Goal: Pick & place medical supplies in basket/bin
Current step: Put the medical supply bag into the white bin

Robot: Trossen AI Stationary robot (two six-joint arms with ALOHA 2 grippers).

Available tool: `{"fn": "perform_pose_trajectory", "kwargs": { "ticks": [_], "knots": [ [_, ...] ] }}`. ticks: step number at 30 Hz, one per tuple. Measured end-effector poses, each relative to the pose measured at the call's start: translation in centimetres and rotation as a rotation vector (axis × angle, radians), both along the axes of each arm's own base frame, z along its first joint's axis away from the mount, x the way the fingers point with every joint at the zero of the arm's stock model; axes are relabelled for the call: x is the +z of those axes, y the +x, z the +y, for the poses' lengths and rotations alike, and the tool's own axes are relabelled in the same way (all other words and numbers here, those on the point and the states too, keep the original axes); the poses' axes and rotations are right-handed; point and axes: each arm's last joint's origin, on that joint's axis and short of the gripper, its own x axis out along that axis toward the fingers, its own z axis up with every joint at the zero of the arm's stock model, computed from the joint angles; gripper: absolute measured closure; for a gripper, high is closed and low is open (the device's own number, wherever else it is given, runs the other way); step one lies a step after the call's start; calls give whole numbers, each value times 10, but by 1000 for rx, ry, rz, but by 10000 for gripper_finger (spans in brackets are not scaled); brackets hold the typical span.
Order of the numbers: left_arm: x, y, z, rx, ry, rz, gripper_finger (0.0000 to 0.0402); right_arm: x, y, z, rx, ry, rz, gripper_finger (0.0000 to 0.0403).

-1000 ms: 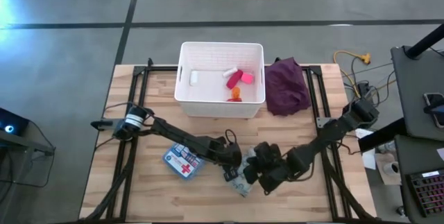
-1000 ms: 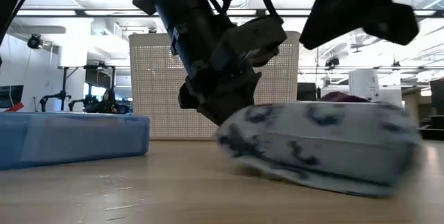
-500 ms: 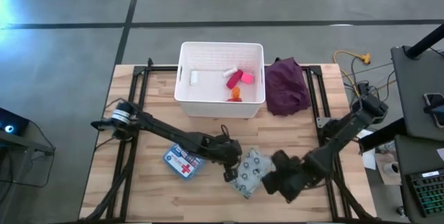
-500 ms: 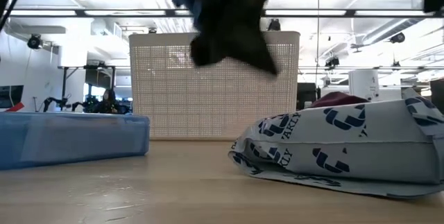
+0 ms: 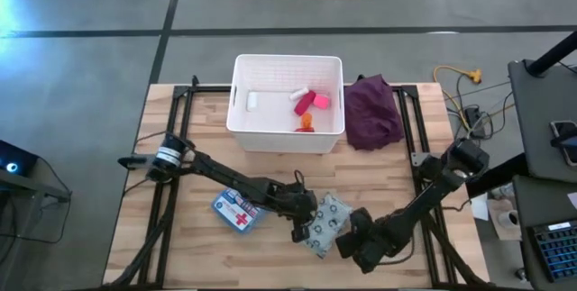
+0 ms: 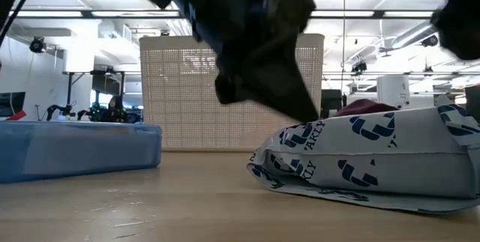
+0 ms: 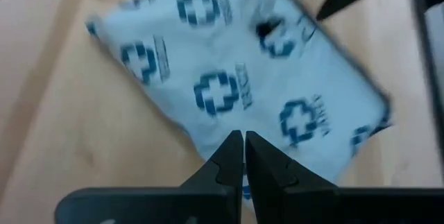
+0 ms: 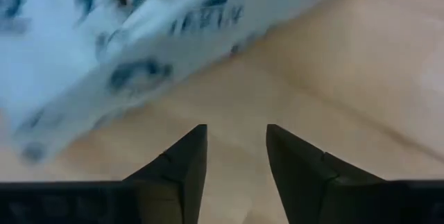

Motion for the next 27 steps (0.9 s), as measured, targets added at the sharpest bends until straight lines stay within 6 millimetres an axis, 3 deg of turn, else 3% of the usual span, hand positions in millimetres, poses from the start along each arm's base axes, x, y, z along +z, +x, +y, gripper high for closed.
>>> {"fn": "perform_pose_trajectory", "kwargs": {
  "ticks": [3,11,15,21,27],
  "knots": [
    [-10,1,0,-2,4,23,402,-9,7,-7,-23,-31,5,271],
    [-26,-7,3,17,6,83,402,-7,30,-32,-2,-111,-34,269],
    [-31,-15,5,31,4,131,402,12,47,-36,72,-106,-101,262],
    [-17,-22,8,42,14,122,401,51,70,-41,118,-228,-256,252],
    [-13,-25,14,61,40,119,401,55,81,-54,107,-269,-269,242]
  ]
}}
